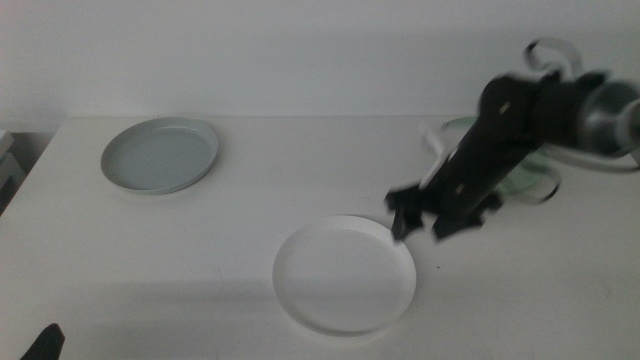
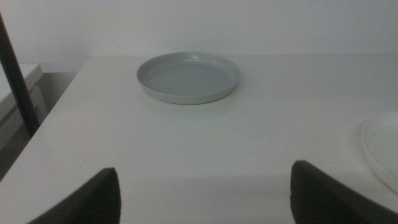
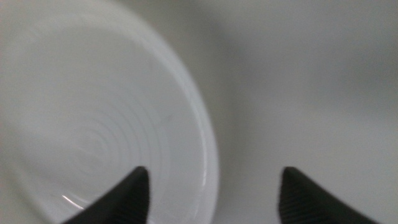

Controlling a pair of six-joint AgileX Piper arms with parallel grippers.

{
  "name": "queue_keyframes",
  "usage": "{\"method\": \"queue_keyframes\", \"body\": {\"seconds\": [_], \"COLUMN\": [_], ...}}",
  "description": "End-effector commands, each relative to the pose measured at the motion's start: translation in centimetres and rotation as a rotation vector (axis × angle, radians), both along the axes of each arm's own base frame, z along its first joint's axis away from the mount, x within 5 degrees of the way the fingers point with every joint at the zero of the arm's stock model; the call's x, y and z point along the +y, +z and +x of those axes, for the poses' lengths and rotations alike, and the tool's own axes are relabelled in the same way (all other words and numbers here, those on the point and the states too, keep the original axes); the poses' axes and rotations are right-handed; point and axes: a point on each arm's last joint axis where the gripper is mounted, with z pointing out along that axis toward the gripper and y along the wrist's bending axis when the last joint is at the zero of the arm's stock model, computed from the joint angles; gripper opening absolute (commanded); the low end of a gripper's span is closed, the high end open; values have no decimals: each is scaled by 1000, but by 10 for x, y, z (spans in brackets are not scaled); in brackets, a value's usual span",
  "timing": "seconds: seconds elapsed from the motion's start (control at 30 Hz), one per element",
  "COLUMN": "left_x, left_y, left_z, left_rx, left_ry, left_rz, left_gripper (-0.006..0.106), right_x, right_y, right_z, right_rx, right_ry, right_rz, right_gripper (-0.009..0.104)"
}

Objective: Stack the three bowls on top of each other.

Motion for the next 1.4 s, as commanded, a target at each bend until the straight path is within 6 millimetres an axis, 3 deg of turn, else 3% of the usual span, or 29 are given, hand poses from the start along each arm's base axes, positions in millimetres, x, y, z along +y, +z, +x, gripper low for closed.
{"method": "queue_keyframes", "body": {"seconds": [0.0,0.2,0.4,0.63,0.9,1.1,1.23,1.3,1.37], "left_x": [0,0,0,0,0,0,0,0,0], "left_y": [6,6,6,6,6,6,6,6,6], "left_z": [0,0,0,0,0,0,0,0,0], "left_rx": [-86,-86,-86,-86,-86,-86,-86,-86,-86], "left_ry": [-2,-2,-2,-2,-2,-2,-2,-2,-2], "left_rz": [-15,-15,-15,-15,-15,-15,-16,-16,-16], "left_gripper": [90,90,90,90,90,90,90,90,90], "right_x": [-18,-79,-139,-176,-191,-192,-194,-194,-195], "right_y": [63,122,134,106,43,6,-7,-8,-8], "right_z": [4,26,58,97,140,156,159,160,160], "right_rx": [-192,-345,-402,-405,-401,-385,-378,-387,-387], "right_ry": [-28,-154,-310,-378,-423,-427,-440,-442,-443], "right_rz": [31,-46,-116,-142,-141,-145,-143,-142,-143], "right_gripper": [64,65,65,65,63,55,50,43,29]}}
